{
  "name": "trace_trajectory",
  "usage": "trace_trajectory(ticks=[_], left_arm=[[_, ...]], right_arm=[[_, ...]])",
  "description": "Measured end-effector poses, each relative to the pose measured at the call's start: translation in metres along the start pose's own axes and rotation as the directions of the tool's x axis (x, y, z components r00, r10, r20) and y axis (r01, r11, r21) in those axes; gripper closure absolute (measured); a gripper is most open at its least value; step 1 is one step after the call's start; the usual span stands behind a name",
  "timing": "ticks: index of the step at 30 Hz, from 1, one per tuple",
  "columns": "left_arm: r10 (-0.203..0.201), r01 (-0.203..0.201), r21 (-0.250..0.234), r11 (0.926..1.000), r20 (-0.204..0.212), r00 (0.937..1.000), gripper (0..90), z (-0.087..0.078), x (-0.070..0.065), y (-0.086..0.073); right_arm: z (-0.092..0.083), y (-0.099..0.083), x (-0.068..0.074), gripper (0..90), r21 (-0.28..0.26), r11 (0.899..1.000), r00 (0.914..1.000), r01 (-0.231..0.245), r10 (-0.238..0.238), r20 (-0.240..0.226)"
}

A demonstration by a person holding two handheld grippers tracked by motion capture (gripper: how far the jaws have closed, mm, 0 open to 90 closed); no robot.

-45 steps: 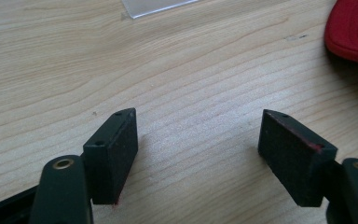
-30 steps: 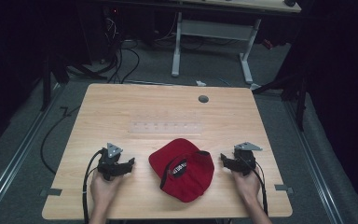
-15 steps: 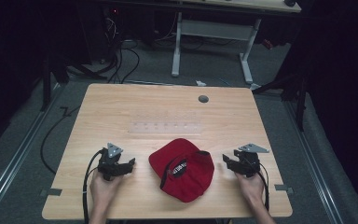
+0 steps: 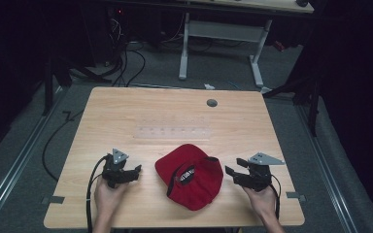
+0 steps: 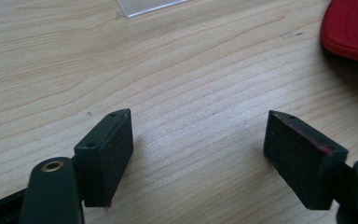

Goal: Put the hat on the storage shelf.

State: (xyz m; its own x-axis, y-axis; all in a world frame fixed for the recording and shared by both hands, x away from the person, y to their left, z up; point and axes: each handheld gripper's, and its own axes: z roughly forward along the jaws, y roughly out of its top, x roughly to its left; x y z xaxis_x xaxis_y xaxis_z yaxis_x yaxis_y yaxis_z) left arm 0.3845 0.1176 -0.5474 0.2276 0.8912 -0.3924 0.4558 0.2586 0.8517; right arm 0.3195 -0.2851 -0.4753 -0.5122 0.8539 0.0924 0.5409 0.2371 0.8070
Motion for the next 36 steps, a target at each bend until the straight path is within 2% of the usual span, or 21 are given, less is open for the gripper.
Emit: trace_trajectory(ticks=[4, 7, 8, 10, 11, 20, 24, 30, 35, 36], left_arm=[[0.0, 0.0, 0.0, 1.0, 0.0, 1.0, 24.3, 0.0, 0.0, 0.0], [0.0, 0.0, 0.0, 1.0, 0.0, 1.0, 24.3, 0.0, 0.0, 0.0], [0.0, 0.0, 0.0, 1.0, 0.0, 1.0, 24.3, 0.0, 0.0, 0.0], [0.0, 0.0, 0.0, 1.0, 0.0, 1.0, 24.3, 0.0, 0.0, 0.0], [0.0, 0.0, 0.0, 1.0, 0.0, 1.0, 24.3, 0.0, 0.0, 0.0], [0.0, 0.0, 0.0, 1.0, 0.0, 1.0, 24.3, 0.0, 0.0, 0.0], [0.0, 0.0, 0.0, 1.0, 0.0, 1.0, 24.3, 0.0, 0.0, 0.0], [0.002, -0.002, 0.001, 1.0, 0.0, 1.0, 24.2, 0.0, 0.0, 0.0], [0.004, -0.004, 0.001, 1.0, 0.002, 1.0, 24.2, 0.0, 0.0, 0.0], [0.003, -0.003, 0.001, 1.0, 0.002, 1.0, 24.2, 0.0, 0.0, 0.0]], right_arm=[[0.007, 0.008, 0.009, 38.1, 0.003, 1.0, 0.9991, 0.019, -0.018, -0.039], [0.011, 0.012, 0.011, 37.8, 0.004, 1.0, 0.9985, 0.026, -0.026, -0.049], [0.019, 0.016, 0.013, 36.8, 0.015, 1.0, 0.9974, 0.02, -0.019, -0.07], [0.022, 0.017, 0.013, 36.7, 0.018, 1.0, 0.997, 0.021, -0.02, -0.075], [0.03, 0.021, 0.013, 36.7, 0.029, 0.999, 0.9957, 0.029, -0.026, -0.088], [0.058, 0.024, 0.013, 38.0, 0.068, 0.998, 0.9901, 0.001, 0.009, -0.14], [0.066, 0.024, 0.014, 38.8, 0.078, 0.997, 0.9872, 0.003, 0.009, -0.159], [0.078, 0.023, 0.018, 40.5, 0.099, 0.995, 0.987, 0.017, -0.001, -0.161], [0.084, 0.021, 0.021, 44.2, 0.124, 0.992, 0.9863, 0.028, -0.007, -0.165], [0.085, 0.021, 0.021, 47.2, 0.13, 0.991, 0.9873, 0.031, -0.01, -0.158]])
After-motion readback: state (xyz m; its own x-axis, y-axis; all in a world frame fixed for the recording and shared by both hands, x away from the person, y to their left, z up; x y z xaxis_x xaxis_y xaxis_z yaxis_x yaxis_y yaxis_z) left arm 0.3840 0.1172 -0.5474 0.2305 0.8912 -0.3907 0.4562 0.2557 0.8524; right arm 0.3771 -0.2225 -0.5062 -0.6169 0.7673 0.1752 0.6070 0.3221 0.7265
